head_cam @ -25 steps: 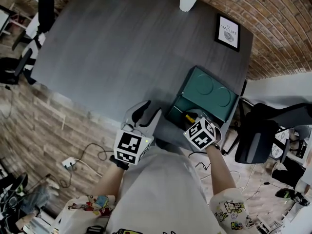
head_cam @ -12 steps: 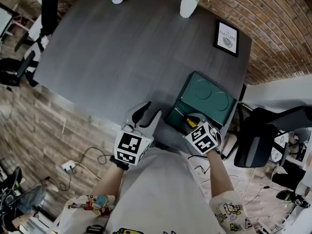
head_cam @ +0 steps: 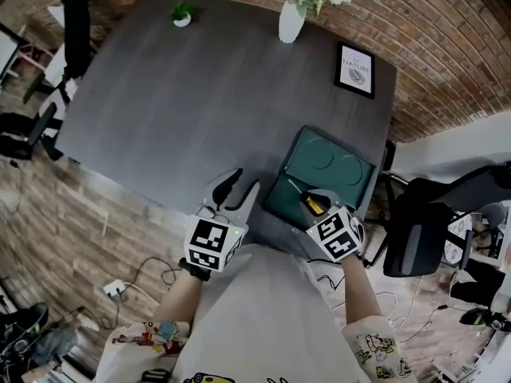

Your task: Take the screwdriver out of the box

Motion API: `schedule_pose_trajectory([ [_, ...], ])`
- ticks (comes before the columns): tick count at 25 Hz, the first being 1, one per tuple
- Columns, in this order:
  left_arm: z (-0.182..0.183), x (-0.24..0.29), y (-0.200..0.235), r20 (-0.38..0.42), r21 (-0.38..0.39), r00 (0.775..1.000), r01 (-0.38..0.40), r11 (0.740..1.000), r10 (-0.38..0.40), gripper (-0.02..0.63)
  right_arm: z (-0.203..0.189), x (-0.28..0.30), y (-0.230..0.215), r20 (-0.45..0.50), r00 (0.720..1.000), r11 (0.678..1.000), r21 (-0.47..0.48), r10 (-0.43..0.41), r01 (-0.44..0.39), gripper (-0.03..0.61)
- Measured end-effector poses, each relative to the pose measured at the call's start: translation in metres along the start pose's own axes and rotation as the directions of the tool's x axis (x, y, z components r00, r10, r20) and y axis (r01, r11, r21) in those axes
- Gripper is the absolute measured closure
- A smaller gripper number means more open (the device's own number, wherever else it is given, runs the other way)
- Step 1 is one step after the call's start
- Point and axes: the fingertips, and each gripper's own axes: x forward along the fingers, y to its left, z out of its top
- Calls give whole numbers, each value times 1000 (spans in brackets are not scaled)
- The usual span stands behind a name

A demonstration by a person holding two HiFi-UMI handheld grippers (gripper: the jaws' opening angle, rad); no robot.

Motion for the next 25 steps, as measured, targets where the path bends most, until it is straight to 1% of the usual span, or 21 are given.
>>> schedule_pose_trajectory([
  [7,20,7,-5,40,25,999,10,1000,-11,469,15,-32,-22,88,991,995,33,-96,94,503],
  [13,39,11,-12,71,58,997,28,998,-32,486,26,-66,-42,158,969,981,76,-190,179,503],
  [18,59,13,-22,101,88,993,55,995,-64,499,37,-101,-62,241,928,956,146,-285,256,503],
  [22,75,13,-31,121,110,989,77,991,-90,513,43,-130,-75,324,882,930,250,-343,270,503],
  [25,89,12,-37,147,127,984,83,988,-102,522,43,-149,-82,368,845,907,318,-387,277,503],
])
